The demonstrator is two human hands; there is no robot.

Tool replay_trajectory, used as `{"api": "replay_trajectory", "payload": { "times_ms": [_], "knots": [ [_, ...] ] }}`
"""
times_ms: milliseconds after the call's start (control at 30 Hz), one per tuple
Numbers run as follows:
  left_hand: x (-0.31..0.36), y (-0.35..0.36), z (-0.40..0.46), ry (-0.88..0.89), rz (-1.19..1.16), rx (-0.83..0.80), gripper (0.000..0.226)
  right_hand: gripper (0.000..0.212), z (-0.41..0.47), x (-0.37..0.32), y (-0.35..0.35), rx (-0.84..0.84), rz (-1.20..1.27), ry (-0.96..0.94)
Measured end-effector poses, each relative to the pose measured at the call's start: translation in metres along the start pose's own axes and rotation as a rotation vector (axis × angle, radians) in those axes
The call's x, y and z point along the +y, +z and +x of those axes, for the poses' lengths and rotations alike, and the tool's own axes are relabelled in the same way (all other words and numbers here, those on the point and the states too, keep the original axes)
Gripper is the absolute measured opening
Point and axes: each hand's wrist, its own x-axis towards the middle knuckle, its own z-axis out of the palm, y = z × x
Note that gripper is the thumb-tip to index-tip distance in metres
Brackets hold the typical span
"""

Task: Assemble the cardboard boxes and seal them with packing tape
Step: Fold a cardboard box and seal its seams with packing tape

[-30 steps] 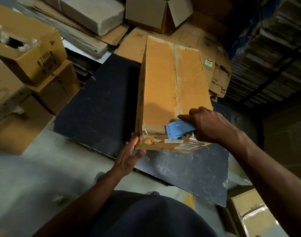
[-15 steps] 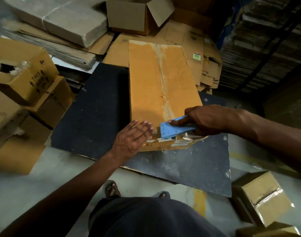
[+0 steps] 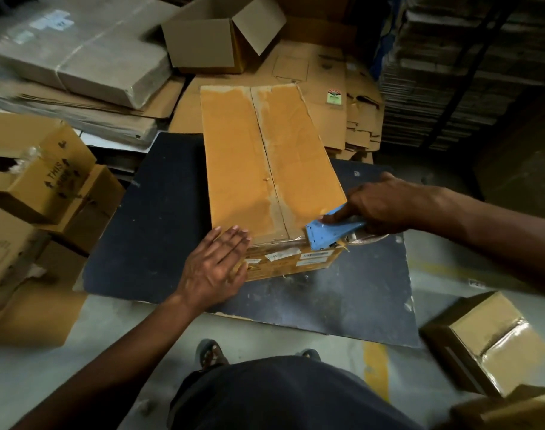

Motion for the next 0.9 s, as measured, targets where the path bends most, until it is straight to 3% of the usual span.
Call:
{"api": "replay_trajectory", "payload": {
  "times_ms": [233, 367, 667, 800, 900],
  "knots": [
    [0.055, -0.013, 0.035, -0.188, 0.098, -0.279, 0.078, 0.071, 0.003, -0.002, 0.002, 0.065, -0.011, -0.040],
    [0.098, 0.002, 0.057, -0.316, 0.071, -0.355, 0.088, 0.071, 0.007, 0.004, 0.010, 0.097, 0.036, -0.067],
    [0.115, 0.002, 0.060, -0.406, 0.181, -0.386, 0.095, 0.067, 0.015, 0.011, 0.011, 0.132, 0.052, -0.121],
    [0.136, 0.021, 0.075, -0.293, 0.127, -0.382, 0.099, 0.065, 0.011, 0.011, 0.007, 0.126, 0.032, -0.092],
    [0.137, 0.029, 0.077, -0.332, 0.107, -0.382, 0.094, 0.066, 0.006, 0.010, 0.004, 0.078, 0.062, -0.086]
  ]
}}
